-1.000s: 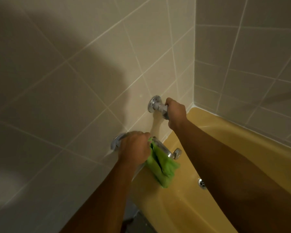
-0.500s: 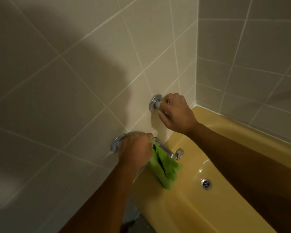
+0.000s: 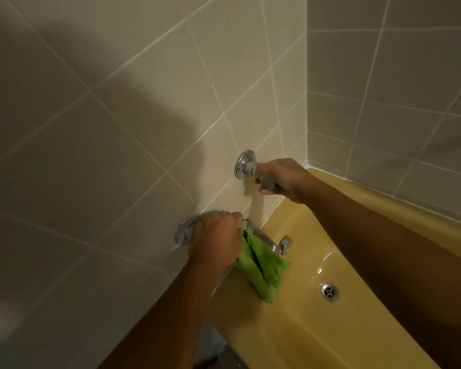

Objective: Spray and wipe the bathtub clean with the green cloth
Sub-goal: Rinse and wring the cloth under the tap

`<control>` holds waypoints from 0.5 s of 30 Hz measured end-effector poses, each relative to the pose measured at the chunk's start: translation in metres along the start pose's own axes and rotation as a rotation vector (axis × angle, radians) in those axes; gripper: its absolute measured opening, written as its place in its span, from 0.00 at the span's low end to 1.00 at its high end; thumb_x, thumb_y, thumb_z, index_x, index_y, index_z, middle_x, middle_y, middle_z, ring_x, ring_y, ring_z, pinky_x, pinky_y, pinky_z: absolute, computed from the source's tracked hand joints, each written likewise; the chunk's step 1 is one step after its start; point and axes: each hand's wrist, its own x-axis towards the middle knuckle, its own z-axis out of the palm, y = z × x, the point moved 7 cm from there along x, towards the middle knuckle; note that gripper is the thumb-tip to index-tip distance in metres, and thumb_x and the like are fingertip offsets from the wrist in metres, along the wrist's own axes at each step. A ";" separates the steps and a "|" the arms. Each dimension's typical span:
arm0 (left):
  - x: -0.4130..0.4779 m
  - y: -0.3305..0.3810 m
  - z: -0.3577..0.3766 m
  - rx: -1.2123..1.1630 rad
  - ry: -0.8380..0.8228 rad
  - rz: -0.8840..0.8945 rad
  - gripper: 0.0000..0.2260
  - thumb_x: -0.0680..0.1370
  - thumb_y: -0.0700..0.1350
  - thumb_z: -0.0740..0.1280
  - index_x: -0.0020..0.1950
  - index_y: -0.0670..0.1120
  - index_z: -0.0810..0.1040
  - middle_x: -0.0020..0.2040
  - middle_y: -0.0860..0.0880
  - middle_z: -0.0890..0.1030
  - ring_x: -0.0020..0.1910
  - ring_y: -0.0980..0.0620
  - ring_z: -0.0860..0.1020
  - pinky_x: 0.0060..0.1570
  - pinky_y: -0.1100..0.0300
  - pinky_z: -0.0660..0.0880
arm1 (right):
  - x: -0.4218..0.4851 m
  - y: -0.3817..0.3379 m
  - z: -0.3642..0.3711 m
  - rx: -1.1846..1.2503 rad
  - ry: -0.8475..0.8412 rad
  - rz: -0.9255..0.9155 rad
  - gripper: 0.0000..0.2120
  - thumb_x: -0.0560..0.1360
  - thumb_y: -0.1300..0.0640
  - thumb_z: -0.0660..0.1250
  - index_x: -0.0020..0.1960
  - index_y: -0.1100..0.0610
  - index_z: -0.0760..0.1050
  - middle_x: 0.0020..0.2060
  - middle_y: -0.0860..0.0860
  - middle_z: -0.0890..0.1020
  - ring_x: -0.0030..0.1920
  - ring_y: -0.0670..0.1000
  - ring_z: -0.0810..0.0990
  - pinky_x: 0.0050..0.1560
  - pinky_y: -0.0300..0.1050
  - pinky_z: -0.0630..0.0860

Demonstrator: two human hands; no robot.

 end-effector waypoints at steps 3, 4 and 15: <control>-0.001 -0.001 0.000 -0.016 0.004 -0.002 0.08 0.82 0.50 0.62 0.53 0.51 0.80 0.48 0.49 0.83 0.48 0.46 0.79 0.43 0.52 0.68 | -0.007 -0.019 0.000 -0.847 0.200 -0.453 0.16 0.73 0.57 0.74 0.59 0.59 0.80 0.47 0.57 0.82 0.42 0.56 0.81 0.40 0.49 0.79; -0.001 -0.002 0.000 -0.021 0.009 -0.004 0.08 0.82 0.50 0.62 0.53 0.51 0.80 0.48 0.50 0.83 0.48 0.46 0.79 0.42 0.53 0.68 | -0.013 -0.020 0.009 -1.116 0.254 -0.632 0.19 0.73 0.58 0.73 0.63 0.60 0.78 0.49 0.58 0.80 0.45 0.58 0.79 0.42 0.51 0.78; -0.003 0.000 -0.003 -0.011 0.026 -0.010 0.09 0.82 0.49 0.62 0.56 0.51 0.81 0.50 0.50 0.83 0.49 0.47 0.80 0.42 0.54 0.67 | -0.003 0.019 0.009 0.343 0.063 0.156 0.22 0.72 0.57 0.73 0.64 0.59 0.74 0.54 0.58 0.79 0.46 0.54 0.82 0.40 0.47 0.84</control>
